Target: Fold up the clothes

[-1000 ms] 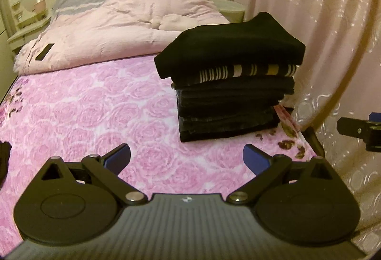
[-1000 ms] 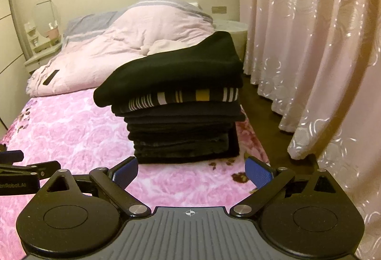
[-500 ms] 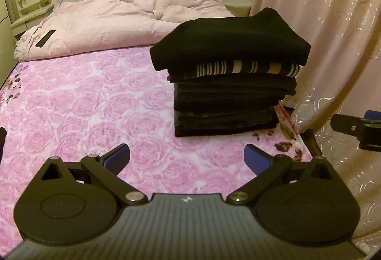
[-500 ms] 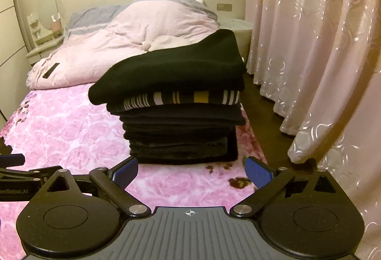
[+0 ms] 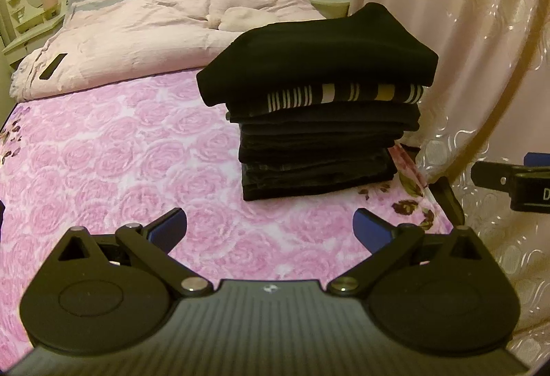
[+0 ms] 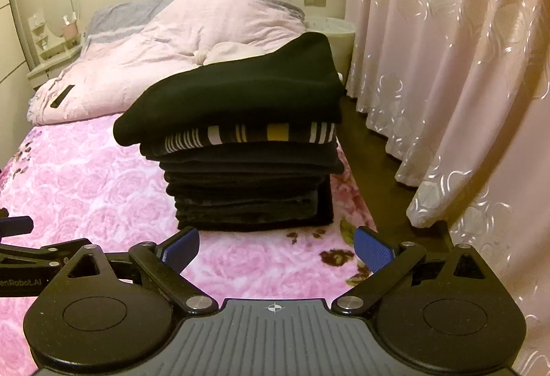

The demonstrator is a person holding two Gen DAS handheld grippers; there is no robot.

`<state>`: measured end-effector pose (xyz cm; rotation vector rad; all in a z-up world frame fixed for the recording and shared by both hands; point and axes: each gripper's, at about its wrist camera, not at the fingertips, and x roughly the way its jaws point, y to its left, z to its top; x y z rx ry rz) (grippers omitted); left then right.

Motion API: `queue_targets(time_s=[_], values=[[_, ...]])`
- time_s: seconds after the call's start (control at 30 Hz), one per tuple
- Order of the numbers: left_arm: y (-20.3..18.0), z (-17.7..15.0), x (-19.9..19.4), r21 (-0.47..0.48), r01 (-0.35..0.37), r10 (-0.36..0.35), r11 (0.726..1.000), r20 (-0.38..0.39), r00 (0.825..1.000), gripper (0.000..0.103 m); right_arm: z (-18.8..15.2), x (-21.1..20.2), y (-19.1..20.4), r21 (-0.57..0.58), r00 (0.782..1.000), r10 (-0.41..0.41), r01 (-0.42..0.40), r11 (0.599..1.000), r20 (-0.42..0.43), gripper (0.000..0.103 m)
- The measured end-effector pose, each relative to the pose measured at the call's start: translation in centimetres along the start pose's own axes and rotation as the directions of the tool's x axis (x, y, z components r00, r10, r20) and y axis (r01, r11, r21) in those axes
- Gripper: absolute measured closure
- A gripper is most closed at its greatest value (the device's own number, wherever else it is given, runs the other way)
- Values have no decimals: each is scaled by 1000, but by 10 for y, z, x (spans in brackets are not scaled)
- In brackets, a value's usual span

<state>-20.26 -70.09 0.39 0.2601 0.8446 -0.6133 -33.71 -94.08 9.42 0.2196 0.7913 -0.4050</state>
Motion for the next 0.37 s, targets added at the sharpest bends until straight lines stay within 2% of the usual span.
queue_targets(time_s=[0.23, 0.37], values=[[0, 0, 1, 2, -9, 9, 1000, 3, 1000, 1, 2, -1, 1, -1, 1000, 1, -1, 1000, 6, 4], [3, 1, 2, -18, 11, -11, 1000, -6, 1000, 1, 2, 0, 0, 1, 1000, 1, -1, 1000, 4, 4]])
